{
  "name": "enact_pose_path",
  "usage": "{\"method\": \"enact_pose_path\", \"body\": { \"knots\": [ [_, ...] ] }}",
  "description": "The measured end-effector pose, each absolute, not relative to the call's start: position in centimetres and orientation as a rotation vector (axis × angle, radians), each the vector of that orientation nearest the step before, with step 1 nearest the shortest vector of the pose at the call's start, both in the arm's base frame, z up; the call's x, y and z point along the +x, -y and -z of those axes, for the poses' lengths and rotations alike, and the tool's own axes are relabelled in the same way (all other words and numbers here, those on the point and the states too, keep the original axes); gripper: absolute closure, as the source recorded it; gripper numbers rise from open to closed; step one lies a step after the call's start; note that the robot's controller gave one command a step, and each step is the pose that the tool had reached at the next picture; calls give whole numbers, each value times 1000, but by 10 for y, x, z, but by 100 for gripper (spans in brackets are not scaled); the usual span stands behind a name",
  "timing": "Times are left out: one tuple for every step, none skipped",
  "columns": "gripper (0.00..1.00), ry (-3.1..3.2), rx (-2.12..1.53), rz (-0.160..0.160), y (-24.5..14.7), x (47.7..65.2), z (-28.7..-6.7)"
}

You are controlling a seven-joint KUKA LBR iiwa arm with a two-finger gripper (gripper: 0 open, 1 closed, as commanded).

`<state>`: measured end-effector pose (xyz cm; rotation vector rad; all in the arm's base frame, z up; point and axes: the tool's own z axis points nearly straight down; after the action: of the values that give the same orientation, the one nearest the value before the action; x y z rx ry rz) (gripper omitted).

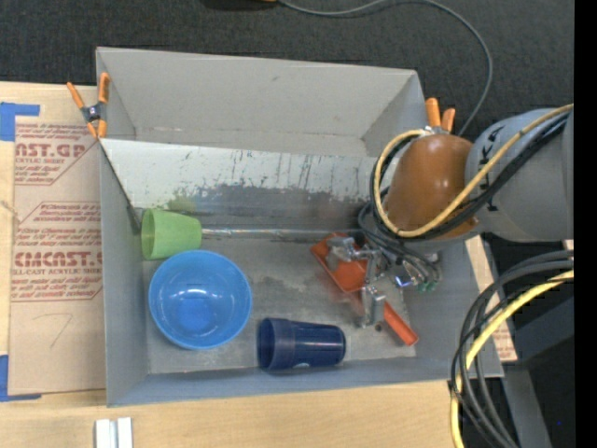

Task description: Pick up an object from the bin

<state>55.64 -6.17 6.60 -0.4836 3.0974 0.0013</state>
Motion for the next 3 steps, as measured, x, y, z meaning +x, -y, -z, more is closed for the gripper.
{"method": "enact_pose_path", "body": {
  "knots": [
    [0, -3106, -409, 0, 55, 548, -75],
    [100, -3097, -460, 0, 52, 551, -79],
    [100, -3087, -519, -1, 56, 554, -79]
  ]
}}
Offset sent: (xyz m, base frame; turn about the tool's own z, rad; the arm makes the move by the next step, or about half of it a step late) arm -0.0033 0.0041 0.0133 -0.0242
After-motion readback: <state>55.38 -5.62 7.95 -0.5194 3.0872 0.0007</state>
